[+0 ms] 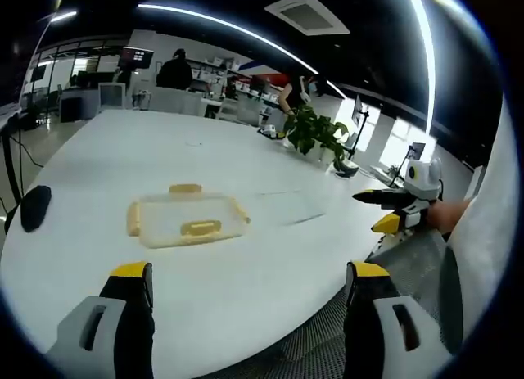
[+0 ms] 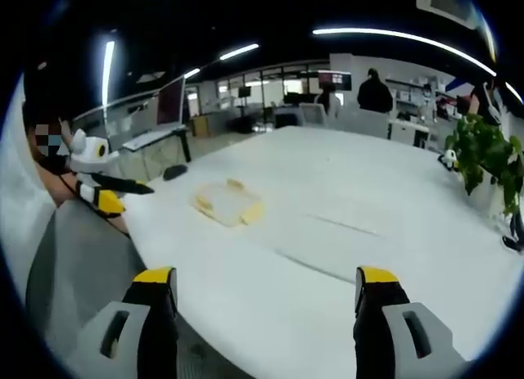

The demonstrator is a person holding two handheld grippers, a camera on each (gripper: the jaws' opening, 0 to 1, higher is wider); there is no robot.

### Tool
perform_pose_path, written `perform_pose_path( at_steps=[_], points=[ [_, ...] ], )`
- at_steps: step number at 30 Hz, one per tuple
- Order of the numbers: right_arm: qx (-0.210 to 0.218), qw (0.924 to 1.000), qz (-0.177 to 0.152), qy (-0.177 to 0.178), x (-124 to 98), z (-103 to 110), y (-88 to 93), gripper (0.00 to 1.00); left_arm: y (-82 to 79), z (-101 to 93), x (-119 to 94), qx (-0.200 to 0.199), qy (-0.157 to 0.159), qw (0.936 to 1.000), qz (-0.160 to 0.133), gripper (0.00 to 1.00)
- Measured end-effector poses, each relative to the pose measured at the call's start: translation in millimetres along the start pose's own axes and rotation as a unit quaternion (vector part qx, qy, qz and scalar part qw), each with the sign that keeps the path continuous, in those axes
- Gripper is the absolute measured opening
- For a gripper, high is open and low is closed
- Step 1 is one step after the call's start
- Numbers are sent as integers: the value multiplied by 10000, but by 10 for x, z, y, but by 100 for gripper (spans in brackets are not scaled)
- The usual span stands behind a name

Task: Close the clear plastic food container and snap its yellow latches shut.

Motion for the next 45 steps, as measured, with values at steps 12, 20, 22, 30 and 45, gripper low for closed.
perform_pose_path(
  at_steps=[12, 20, 22, 30, 45],
  points=[
    [-64, 10000, -5, 3, -6, 3, -25, 86, 5, 2, 4, -2, 18, 10000, 22, 99],
    [-81, 10000, 16, 36, -3, -14, -25, 85, 5, -7, 7, 2, 36, 10000, 28, 99],
    [-88, 9999, 22, 44, 0, -17, -22, 85, 6, -7, 7, -5, 41, 10000, 32, 99],
    [-160, 9998, 95, 38, 7, -11, -16, 81, 0, -8, 8, -14, 65, 10000, 35, 98],
    [-444, 9986, 236, -186, 67, 70, -81, 72, 10, -1, 0, -59, 244, 9996, 103, 91]
  ],
)
Point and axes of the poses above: the point that each gripper's makers call its tool centre point, and the gripper's own axes: x roughly forward along the fingers, z roughly to its left, y roughly out of its underside, the point moved 1 cm from there along -x, roughly backward along the fingers, and after that the axes turned 5 degrees about z, right-handed, at the moved point
